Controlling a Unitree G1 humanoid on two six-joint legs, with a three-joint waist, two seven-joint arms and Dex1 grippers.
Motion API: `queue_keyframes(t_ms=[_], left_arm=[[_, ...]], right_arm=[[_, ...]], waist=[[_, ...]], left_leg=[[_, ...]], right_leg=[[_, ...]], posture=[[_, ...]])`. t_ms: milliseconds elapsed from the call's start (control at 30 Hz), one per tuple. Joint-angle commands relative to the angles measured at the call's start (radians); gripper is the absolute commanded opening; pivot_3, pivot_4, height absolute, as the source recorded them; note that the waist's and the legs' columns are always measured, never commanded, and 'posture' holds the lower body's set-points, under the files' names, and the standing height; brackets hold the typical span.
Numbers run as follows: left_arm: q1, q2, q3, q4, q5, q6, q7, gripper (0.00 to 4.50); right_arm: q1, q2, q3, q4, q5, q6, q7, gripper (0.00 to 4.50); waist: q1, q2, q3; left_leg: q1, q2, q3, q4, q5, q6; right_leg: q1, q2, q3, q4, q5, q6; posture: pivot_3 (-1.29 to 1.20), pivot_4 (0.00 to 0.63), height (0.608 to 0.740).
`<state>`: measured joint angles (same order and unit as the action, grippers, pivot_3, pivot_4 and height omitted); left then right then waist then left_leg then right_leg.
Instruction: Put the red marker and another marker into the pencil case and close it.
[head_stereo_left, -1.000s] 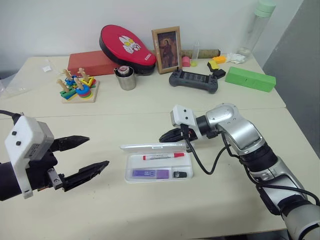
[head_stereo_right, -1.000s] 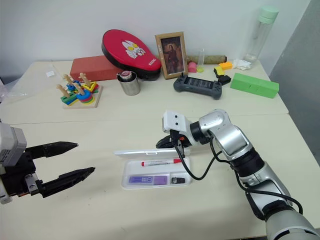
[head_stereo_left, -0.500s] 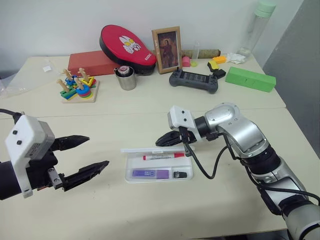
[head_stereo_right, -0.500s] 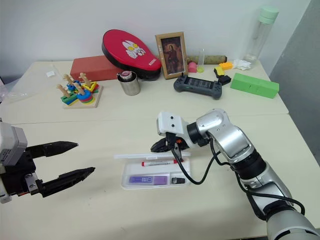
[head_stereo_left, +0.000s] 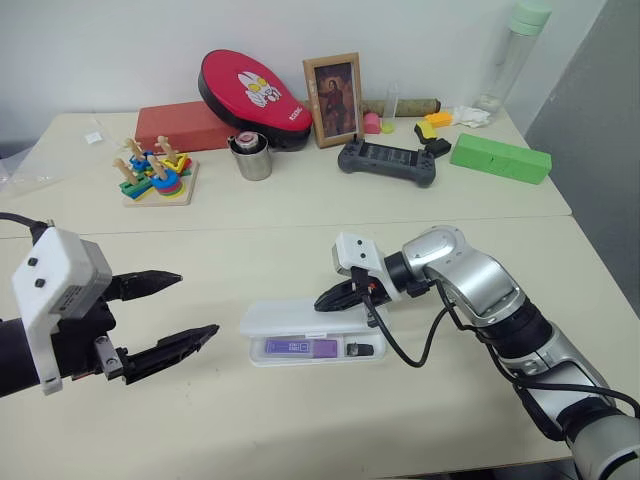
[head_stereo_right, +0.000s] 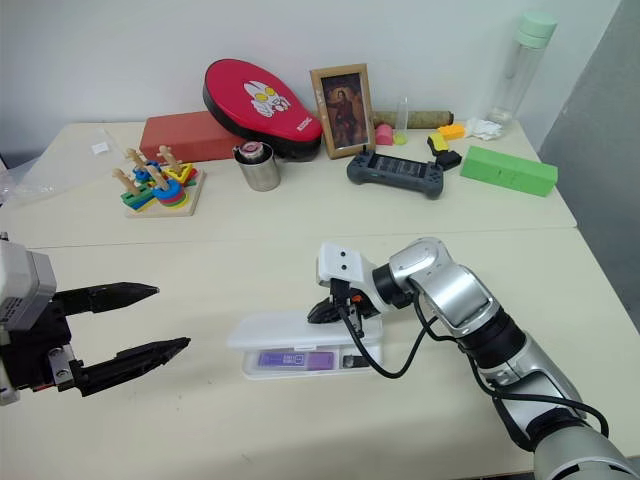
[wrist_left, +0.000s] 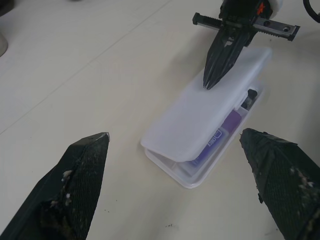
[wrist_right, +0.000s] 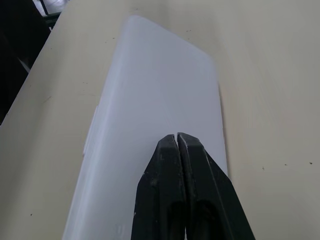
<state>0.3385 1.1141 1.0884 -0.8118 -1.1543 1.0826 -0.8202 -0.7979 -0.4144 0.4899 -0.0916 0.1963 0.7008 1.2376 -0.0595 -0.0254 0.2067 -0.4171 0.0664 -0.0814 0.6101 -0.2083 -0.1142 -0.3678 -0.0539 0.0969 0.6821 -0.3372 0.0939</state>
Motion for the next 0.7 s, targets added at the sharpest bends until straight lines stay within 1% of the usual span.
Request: queue_keyframes(t_ms=[33, 300, 433, 567, 700], left_arm=[[-0.004, 0.012, 0.044, 0.004, 0.006, -0.001, -0.010, 4.47], [0.008, 0.018, 0.051, -0.001, -0.028, 0.020, -0.038, 4.47], [0.053, -0.003, 0.062, -0.036, -0.068, 0.043, -0.077, 4.47], [0.117, -0.024, 0.062, -0.074, -0.054, 0.036, -0.115, 4.47], [0.141, -0.034, 0.054, -0.091, -0.048, 0.019, -0.122, 4.47]], right_arm=[[0.017, -0.009, 0.008, -0.021, 0.026, 0.000, 0.018, 0.04], [0.063, -0.028, 0.051, -0.031, 0.011, -0.004, 0.002, 0.04], [0.071, -0.028, 0.062, -0.037, 0.008, -0.003, -0.007, 0.04], [0.073, -0.027, 0.075, -0.020, -0.008, -0.019, -0.017, 0.04], [0.075, -0.024, 0.089, 0.005, -0.027, -0.036, -0.030, 0.04]], waist=[[0.000, 0.000, 0.000], [0.000, 0.000, 0.000], [0.000, 0.000, 0.000], [0.000, 0.000, 0.000], [0.000, -0.001, 0.000]], left_leg=[[0.000, 0.000, 0.000, 0.000, 0.000, 0.000], [0.000, 0.000, 0.000, 0.000, 0.000, 0.000], [0.000, 0.000, 0.000, 0.000, 0.000, 0.000], [0.000, 0.000, 0.000, 0.000, 0.000, 0.000], [0.000, 0.000, 0.000, 0.000, 0.000, 0.000]], right_leg=[[0.000, 0.000, 0.000, 0.000, 0.000, 0.000], [0.000, 0.000, 0.000, 0.000, 0.000, 0.000], [0.000, 0.000, 0.000, 0.000, 0.000, 0.000], [0.000, 0.000, 0.000, 0.000, 0.000, 0.000], [0.000, 0.000, 0.000, 0.000, 0.000, 0.000]], posture=[[0.00, 0.150, 0.740], [0.00, 0.150, 0.740], [0.00, 0.150, 0.740], [0.00, 0.150, 0.740], [0.00, 0.150, 0.740]])
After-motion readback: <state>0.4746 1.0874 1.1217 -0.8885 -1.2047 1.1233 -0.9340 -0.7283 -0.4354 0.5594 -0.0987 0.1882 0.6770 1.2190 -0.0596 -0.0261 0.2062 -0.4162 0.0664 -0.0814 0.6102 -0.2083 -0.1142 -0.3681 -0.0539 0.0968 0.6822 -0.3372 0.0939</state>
